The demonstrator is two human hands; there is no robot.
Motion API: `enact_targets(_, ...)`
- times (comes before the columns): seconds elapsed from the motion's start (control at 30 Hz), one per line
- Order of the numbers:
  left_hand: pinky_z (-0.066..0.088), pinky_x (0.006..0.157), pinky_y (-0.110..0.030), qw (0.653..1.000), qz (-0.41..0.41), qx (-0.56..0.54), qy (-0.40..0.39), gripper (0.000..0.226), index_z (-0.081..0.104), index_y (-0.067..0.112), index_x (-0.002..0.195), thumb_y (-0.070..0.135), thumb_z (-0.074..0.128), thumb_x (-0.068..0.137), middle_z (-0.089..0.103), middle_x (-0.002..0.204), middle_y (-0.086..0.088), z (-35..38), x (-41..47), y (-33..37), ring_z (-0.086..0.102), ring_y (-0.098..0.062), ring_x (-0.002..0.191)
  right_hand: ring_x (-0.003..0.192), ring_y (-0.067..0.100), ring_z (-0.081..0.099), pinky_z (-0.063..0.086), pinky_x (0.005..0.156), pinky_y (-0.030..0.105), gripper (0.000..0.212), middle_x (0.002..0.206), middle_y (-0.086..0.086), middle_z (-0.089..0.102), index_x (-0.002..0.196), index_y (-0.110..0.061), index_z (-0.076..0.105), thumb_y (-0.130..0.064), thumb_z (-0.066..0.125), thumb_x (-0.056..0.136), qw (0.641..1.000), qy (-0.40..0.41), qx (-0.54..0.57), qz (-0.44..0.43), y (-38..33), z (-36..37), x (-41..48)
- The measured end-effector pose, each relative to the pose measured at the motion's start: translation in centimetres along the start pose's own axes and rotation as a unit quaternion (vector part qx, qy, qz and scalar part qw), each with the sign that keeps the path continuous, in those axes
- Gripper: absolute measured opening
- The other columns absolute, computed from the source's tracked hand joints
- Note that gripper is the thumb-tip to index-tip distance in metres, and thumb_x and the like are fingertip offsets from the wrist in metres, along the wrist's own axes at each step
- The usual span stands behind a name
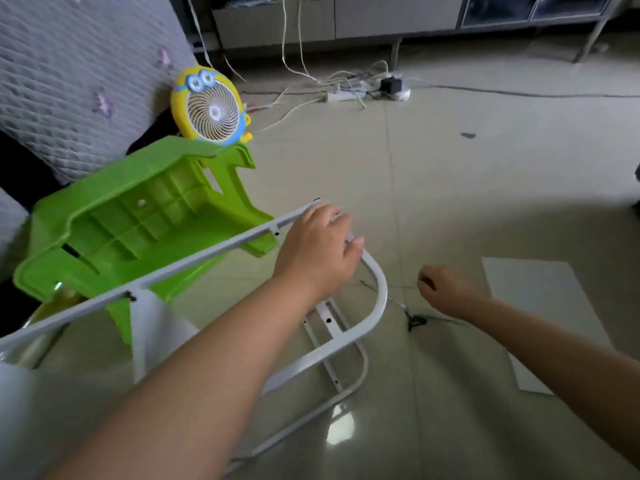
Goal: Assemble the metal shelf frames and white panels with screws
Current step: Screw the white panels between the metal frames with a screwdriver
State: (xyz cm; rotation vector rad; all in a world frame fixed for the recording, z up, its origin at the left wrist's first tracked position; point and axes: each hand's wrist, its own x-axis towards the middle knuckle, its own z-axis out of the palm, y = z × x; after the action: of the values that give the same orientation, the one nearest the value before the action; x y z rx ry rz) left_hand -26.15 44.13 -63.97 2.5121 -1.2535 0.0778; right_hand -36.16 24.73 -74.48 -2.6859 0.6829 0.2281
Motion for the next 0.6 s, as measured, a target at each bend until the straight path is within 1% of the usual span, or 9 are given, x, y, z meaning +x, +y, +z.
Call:
enact_targets(0.03,0.04,0.097,-0.042,1.0,-0.01,0.019,0.001,0.057,0.065,-0.003,0.102,0.039,0.032,0.081,0.061,0.108,-0.023,0.4,0.7,-0.2,0.053,-0.038,0.109,0.081,0.022,0.05,0.031,0.065,0.025,0.026,0.102,0.015,0.062,0.102,-0.003,0.058,-0.02,0.039,0.096,1.0,-0.02,-0.005,0.014,1.0,1.3,0.5)
enact_targets(0.13,0.046,0.088,-0.047,0.998,-0.041,0.055,-0.004,0.055,0.067,-0.005,0.09,0.035,0.032,0.079,0.063,0.095,-0.027,1.2,2.0,-1.2,0.06,-0.041,0.096,0.084,0.021,0.05,0.033,0.067,0.025,0.023,0.106,0.016,0.061,0.097,-0.004,0.057,-0.019,0.04,0.095,0.997,-0.072,0.002,0.035,3.0,5.2,2.3)
enact_targets(0.17,0.046,0.087,-0.048,0.997,-0.049,0.061,0.002,0.055,0.068,-0.005,0.089,0.035,0.032,0.078,0.063,0.096,-0.028,1.5,2.3,-1.4,0.06,-0.041,0.094,0.087,0.022,0.051,0.034,0.069,0.026,0.021,0.108,0.016,0.059,0.097,-0.006,0.056,-0.019,0.04,0.094,0.996,-0.081,0.0,0.036,3.1,6.4,2.9)
enact_targets(0.23,0.044,0.09,-0.047,0.996,-0.057,0.066,0.017,0.059,0.068,-0.003,0.095,0.037,0.029,0.078,0.061,0.106,-0.029,1.8,2.3,-1.4,0.058,-0.041,0.101,0.103,0.025,0.052,0.039,0.078,0.029,0.023,0.116,0.015,0.055,0.106,-0.006,0.055,-0.017,0.039,0.093,0.995,-0.095,-0.009,0.032,2.9,8.4,4.2)
enact_targets(0.3,0.038,0.099,-0.042,0.996,-0.067,0.062,0.021,0.067,0.066,0.001,0.107,0.043,0.024,0.078,0.055,0.121,-0.024,1.8,2.2,-1.1,0.05,-0.036,0.116,0.114,0.027,0.047,0.04,0.089,0.031,0.027,0.122,0.013,0.048,0.115,-0.006,0.05,-0.018,0.038,0.094,0.996,-0.089,-0.019,0.023,2.4,10.0,5.4)
enact_targets(0.33,0.034,0.102,-0.039,0.995,-0.078,0.057,0.014,0.07,0.064,0.003,0.113,0.046,0.022,0.078,0.051,0.128,-0.021,1.8,2.3,-1.0,0.045,-0.033,0.123,0.117,0.027,0.045,0.039,0.092,0.032,0.028,0.124,0.012,0.046,0.118,-0.007,0.048,-0.019,0.038,0.095,0.996,-0.083,-0.028,0.021,2.2,10.5,5.9)
enact_targets(0.4,0.031,0.104,-0.035,0.995,-0.09,0.042,0.019,0.075,0.061,0.006,0.118,0.051,0.019,0.075,0.047,0.134,-0.017,1.9,2.4,-1.0,0.04,-0.028,0.128,0.118,0.027,0.043,0.039,0.093,0.033,0.029,0.126,0.011,0.043,0.12,-0.007,0.047,-0.017,0.036,0.095,0.996,-0.066,-0.063,0.014,2.0,11.2,6.7)
enact_targets(0.5,0.031,0.104,-0.033,0.995,-0.095,0.027,0.029,0.08,0.062,0.008,0.118,0.054,0.016,0.071,0.046,0.135,-0.013,2.0,2.4,-1.2,0.04,-0.026,0.128,0.117,0.026,0.044,0.038,0.093,0.034,0.03,0.126,0.011,0.044,0.12,-0.008,0.047,-0.009,0.033,0.094,0.994,-0.044,-0.098,0.017,1.6,12.2,7.2)
enact_targets(0.6,0.028,0.104,-0.03,0.994,-0.109,0.023,0.017,0.066,0.06,0.011,0.121,0.049,0.027,0.078,0.044,0.137,-0.009,2.0,2.4,-1.0,0.037,-0.021,0.13,0.117,0.026,0.046,0.038,0.093,0.034,0.029,0.125,0.01,0.048,0.119,-0.008,0.046,-0.008,0.033,0.093,0.995,-0.032,-0.077,0.047,0.8,12.2,7.1)
